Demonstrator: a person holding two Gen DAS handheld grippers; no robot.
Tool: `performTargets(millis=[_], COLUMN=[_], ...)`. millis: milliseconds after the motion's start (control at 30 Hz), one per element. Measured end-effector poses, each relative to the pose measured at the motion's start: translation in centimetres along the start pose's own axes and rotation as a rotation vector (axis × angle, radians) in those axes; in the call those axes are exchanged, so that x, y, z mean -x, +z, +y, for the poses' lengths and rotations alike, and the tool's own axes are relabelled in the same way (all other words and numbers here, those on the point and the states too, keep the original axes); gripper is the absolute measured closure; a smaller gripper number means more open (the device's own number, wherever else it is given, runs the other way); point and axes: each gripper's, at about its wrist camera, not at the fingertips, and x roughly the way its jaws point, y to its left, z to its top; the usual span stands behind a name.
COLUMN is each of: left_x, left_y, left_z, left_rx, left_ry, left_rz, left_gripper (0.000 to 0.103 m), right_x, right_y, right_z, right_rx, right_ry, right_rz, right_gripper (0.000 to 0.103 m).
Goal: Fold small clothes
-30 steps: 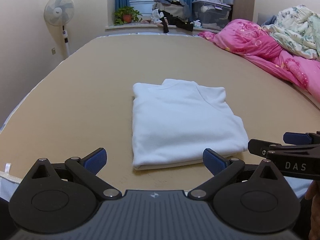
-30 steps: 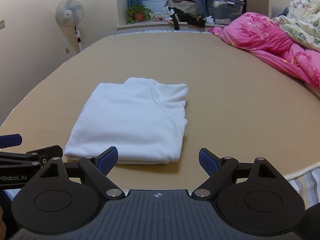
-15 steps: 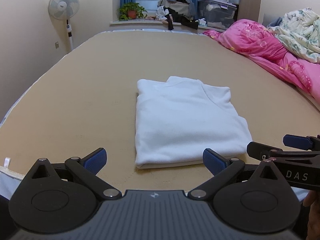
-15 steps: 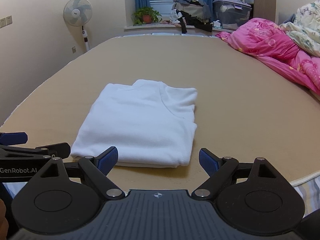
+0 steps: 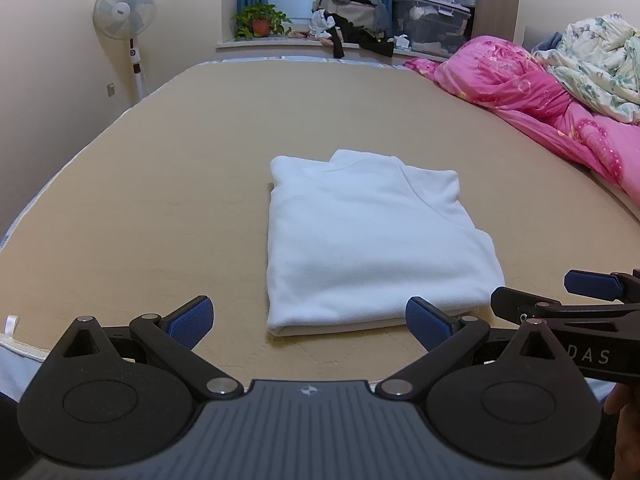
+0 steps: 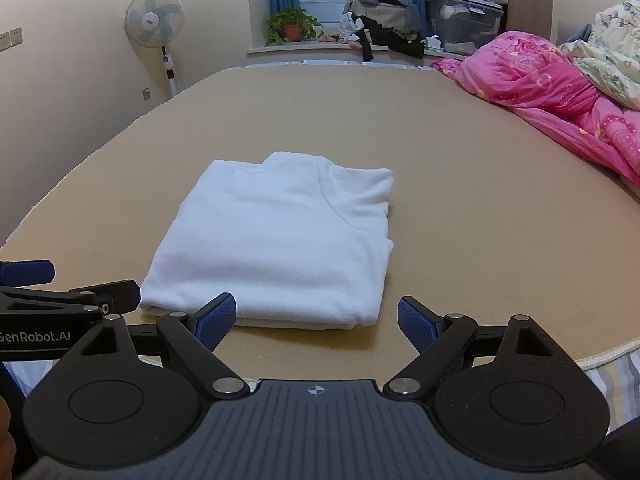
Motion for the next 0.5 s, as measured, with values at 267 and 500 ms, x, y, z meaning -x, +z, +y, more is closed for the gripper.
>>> performTargets(millis=[267, 500], left_x=[-0.08, -0.09], left_y=[-0.01, 0.03], left_z=[0.23, 0.22], left_rx=[0.0, 0.001], left_ry=[-0.004, -0.005], left_rz=[0.006, 0.006], left_gripper=[0.001, 0.001], right_x=[-0.12, -0.13], right_y=[-0.09, -0.12], right_z=[-0.04, -0.15], right_rx=[0.007, 0.013], right_ry=[-0.005, -0.006], right_rz=[0.0, -0.001], right_gripper=[0.014, 0.014])
